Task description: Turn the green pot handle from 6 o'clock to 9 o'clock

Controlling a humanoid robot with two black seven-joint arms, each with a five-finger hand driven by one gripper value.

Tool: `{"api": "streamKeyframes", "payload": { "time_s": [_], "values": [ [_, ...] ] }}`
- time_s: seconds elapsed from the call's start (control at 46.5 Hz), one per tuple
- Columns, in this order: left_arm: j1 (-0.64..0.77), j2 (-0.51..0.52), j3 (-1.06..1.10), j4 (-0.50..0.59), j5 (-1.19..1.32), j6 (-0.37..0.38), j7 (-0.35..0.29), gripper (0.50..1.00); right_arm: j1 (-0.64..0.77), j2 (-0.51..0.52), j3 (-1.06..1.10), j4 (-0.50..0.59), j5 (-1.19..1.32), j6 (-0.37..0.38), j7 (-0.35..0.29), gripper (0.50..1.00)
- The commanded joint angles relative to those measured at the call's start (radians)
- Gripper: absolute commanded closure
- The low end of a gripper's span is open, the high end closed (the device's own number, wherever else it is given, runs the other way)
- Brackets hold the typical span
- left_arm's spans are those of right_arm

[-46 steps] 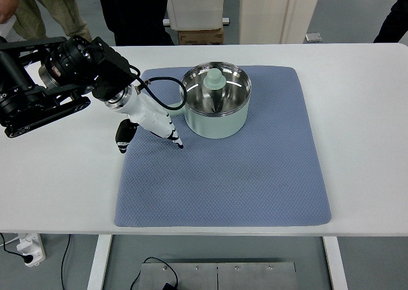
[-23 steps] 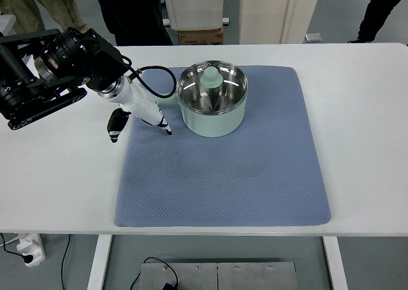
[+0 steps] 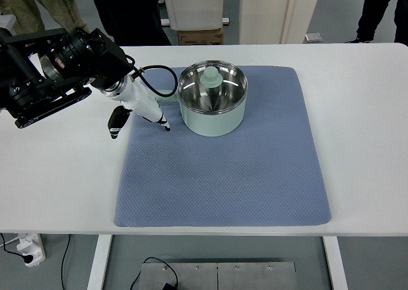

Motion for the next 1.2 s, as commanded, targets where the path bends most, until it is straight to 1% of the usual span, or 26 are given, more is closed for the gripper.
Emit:
{"api": "streamKeyframes", "payload": {
  "time_s": [0.0, 0.129, 0.258, 0.387, 0.495, 0.731, 0.86, 1.054, 1.183],
  "values": [
    [0.0, 0.0, 0.0, 0.0, 0.002, 0.0, 0.001, 0.5, -0.001, 0.0, 0.0, 0.0, 0.0, 0.0, -0.001, 0.5],
    [0.0, 0.001, 0.0, -0.022, -0.012, 0.0, -0.016, 0.5, 0.001, 0.0, 0.0, 0.0, 0.0, 0.0, -0.001, 0.5],
    [0.003, 0.02, -0.002, -0.123, -0.049, 0.0, -0.071, 0.5, -0.001, 0.0, 0.0, 0.0, 0.0, 0.0, 0.001, 0.5],
    [0.003, 0.037, -0.003, -0.227, -0.113, 0.0, -0.095, 0.5, 0.001, 0.0, 0.0, 0.0, 0.0, 0.0, -0.001, 0.5],
    [0.003, 0.043, -0.003, -0.272, -0.228, 0.0, -0.098, 0.5, -0.001, 0.0, 0.0, 0.0, 0.0, 0.0, 0.001, 0.5],
    [0.014, 0.029, -0.063, -0.258, -0.546, 0.0, -0.082, 0.5, -0.001, 0.0, 0.0, 0.0, 0.0, 0.0, 0.001, 0.5],
    [0.019, 0.024, -0.097, -0.223, -0.768, 0.0, -0.048, 0.5, -0.001, 0.0, 0.0, 0.0, 0.0, 0.0, 0.001, 0.5],
    [0.023, 0.012, -0.124, -0.111, -1.127, 0.0, -0.039, 0.5, -0.001, 0.0, 0.0, 0.0, 0.0, 0.0, 0.001, 0.5],
    [0.034, 0.012, -0.126, -0.01, -1.38, 0.0, -0.011, 0.5, 0.001, 0.0, 0.0, 0.0, 0.0, 0.0, 0.001, 0.5]
  ]
}}
